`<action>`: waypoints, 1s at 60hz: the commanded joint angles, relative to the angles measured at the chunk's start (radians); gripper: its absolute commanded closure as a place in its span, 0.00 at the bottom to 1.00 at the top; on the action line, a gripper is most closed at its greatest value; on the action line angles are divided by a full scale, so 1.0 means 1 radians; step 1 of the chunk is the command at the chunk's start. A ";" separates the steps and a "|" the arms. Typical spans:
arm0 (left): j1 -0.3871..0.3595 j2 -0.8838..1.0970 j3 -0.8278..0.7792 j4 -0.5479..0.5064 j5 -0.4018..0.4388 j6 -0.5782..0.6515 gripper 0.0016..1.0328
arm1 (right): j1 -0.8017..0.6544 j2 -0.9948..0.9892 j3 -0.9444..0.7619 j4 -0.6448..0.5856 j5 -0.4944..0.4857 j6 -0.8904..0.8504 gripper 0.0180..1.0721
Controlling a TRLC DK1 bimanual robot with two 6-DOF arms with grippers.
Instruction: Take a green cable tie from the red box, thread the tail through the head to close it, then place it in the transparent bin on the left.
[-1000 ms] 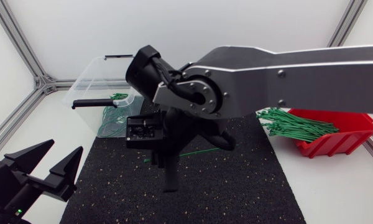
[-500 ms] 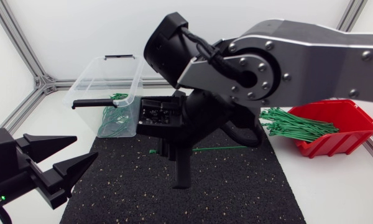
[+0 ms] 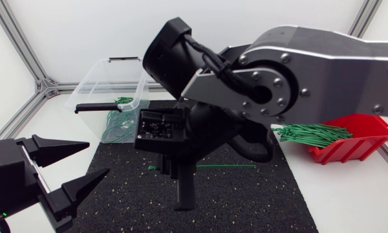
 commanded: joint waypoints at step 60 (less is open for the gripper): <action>-0.165 0.240 0.048 0.039 0.271 0.256 0.47 | 0.097 0.055 -0.062 0.089 0.084 0.009 0.94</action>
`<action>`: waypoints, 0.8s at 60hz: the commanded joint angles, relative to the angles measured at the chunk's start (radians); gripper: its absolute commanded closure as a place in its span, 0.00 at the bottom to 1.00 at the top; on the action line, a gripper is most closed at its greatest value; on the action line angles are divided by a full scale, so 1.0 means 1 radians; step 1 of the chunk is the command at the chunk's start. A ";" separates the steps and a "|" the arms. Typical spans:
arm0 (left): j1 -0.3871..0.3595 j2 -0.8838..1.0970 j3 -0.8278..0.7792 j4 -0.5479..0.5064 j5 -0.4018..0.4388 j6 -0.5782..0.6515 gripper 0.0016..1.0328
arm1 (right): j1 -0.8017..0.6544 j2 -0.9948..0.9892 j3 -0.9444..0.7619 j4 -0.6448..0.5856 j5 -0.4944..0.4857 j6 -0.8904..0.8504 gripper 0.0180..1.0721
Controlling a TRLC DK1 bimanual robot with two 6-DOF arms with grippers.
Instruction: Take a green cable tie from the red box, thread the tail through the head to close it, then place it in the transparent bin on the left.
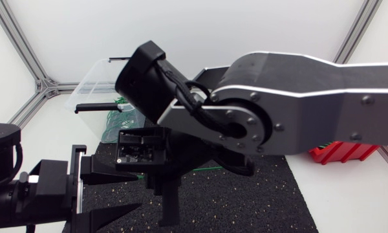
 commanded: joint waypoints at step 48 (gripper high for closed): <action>0.141 0.033 0.001 0.017 0.111 0.088 0.59 | 0.036 -0.003 -0.024 0.009 0.034 0.017 0.94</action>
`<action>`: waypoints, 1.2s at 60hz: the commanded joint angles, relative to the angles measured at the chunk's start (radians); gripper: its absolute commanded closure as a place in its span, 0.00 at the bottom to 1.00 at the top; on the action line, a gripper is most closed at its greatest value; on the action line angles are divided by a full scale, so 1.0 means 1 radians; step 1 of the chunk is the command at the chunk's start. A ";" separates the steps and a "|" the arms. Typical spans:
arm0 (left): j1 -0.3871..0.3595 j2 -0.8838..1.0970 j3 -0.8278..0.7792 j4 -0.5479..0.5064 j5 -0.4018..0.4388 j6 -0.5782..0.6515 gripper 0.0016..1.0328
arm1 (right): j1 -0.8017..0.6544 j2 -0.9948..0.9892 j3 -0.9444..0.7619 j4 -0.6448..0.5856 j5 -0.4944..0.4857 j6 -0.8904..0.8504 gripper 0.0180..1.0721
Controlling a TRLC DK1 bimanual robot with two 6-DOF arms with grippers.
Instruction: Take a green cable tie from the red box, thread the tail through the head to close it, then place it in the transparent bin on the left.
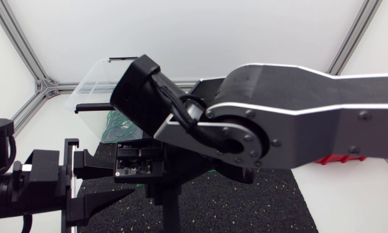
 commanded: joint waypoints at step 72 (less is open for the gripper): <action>-0.018 0.061 -0.020 0.065 0.016 0.033 0.65 | 0.021 -0.032 0.039 -0.006 0.022 0.026 0.94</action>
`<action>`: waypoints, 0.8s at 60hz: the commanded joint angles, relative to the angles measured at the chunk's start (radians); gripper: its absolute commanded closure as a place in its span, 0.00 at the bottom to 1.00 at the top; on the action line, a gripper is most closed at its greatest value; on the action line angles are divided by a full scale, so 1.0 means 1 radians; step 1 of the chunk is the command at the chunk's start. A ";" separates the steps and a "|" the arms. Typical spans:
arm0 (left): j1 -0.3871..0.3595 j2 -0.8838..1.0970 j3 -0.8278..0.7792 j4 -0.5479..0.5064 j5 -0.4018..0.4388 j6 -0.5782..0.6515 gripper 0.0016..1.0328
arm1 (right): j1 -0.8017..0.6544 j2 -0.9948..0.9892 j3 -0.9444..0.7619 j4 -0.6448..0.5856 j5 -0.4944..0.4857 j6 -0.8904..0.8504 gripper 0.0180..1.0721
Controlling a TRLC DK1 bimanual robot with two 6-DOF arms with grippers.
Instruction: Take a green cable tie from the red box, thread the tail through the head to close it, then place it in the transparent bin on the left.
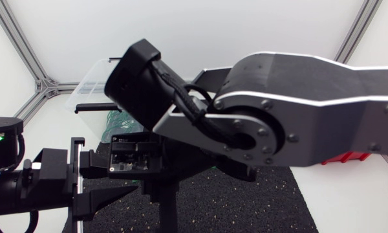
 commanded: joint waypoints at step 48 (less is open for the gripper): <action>-0.005 0.005 -0.018 0.034 0.039 0.021 0.97 | 0.020 0.000 0.013 -0.006 0.003 0.022 0.93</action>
